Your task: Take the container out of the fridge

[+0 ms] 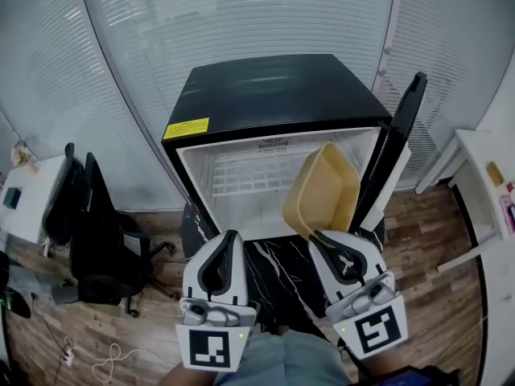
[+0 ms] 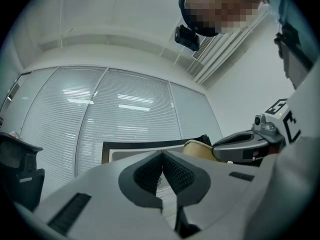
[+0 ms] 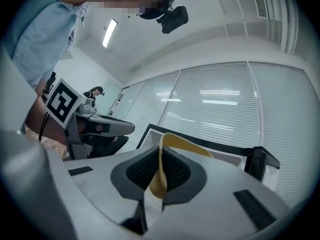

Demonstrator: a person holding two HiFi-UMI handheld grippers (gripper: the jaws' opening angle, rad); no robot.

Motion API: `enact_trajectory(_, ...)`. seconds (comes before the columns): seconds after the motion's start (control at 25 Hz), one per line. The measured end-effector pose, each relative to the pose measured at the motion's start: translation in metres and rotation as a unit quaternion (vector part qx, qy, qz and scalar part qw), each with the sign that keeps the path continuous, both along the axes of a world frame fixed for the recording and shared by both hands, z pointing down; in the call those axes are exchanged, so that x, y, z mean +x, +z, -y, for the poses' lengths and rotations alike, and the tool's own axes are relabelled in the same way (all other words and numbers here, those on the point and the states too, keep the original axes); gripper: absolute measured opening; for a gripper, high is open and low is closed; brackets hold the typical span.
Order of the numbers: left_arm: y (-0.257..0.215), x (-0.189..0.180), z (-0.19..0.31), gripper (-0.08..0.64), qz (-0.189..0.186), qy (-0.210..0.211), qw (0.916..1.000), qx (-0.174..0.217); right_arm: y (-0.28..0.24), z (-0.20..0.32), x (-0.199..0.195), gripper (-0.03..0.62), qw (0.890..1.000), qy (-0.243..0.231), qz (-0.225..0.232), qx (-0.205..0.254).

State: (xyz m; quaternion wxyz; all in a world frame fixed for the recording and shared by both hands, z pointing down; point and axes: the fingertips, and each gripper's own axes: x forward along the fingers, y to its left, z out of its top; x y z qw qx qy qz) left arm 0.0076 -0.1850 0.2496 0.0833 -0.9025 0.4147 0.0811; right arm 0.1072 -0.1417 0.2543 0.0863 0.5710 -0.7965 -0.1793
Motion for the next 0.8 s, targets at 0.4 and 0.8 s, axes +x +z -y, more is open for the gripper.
enact_trajectory(0.4, 0.0017, -0.0006, -0.0057, 0.014, -0.006, 0.006, 1.0, -0.003, -0.0005, -0.004, 0.0, 0.034, 1.0, 0.011, 0.004, 0.002)
enact_trajectory(0.8, 0.0032, 0.0017, -0.0045, 0.014, -0.011, 0.007, 0.9999, -0.006, -0.0012, -0.0043, 0.0016, 0.034, 1.0, 0.01, 0.001, 0.003)
